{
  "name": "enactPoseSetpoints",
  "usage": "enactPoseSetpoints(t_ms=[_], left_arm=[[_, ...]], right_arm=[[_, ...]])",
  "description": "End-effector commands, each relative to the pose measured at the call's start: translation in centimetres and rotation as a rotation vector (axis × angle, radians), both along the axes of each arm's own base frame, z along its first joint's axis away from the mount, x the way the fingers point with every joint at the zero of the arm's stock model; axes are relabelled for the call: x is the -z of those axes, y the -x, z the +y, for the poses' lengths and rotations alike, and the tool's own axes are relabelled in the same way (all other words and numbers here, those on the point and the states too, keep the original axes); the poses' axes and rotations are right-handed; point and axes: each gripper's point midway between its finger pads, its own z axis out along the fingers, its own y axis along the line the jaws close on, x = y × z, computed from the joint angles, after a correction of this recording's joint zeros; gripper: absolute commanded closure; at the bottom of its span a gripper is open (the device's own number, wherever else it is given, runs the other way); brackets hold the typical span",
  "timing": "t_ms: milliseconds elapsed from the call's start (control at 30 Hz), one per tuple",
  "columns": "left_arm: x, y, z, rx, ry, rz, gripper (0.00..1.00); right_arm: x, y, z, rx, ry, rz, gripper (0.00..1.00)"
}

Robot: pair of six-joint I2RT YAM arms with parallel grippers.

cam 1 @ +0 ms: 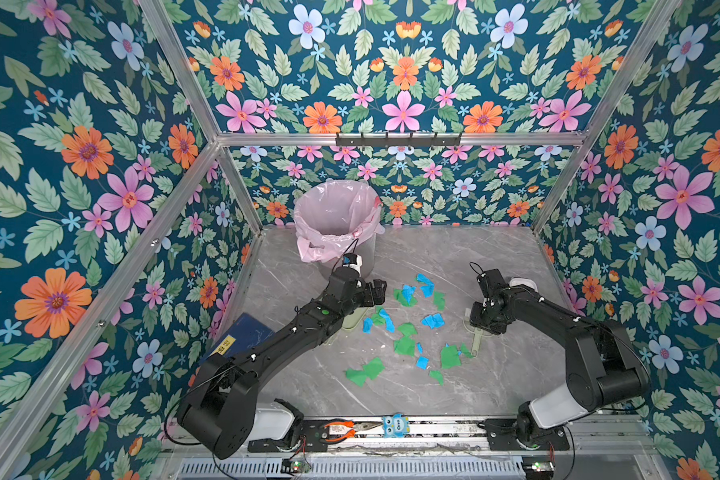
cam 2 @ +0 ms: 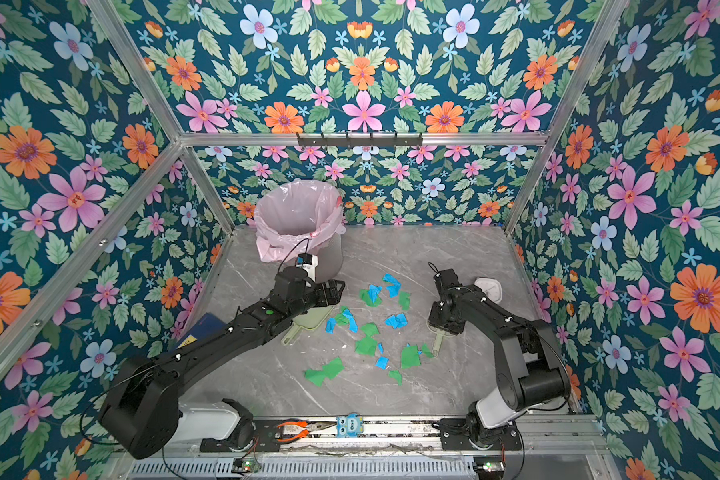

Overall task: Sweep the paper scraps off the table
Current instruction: 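Reach the right gripper to the green brush while the left arm advances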

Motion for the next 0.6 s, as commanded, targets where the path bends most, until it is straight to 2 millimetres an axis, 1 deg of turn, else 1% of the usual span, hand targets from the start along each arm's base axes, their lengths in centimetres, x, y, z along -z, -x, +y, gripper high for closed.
enactPoseSetpoints(t_ms=[0, 200, 367, 567], left_arm=[[-0.7, -0.5, -0.3, 0.008, 0.001, -0.033, 0.07], [-0.4, -0.7, -0.5, 0.009, -0.004, -0.029, 0.07], [0.0, -0.7, -0.4, 0.006, -0.009, -0.021, 0.07], [0.4, -0.7, -0.4, 0.005, -0.013, -0.018, 0.07]], right_arm=[[0.5, 0.1, 0.4, -0.019, -0.014, 0.011, 0.54], [1.0, 0.0, 0.2, -0.023, -0.018, 0.017, 0.55], [1.3, 0.2, -0.6, -0.010, -0.008, 0.027, 0.58], [1.6, 0.2, -0.5, -0.001, -0.036, 0.029, 0.60]])
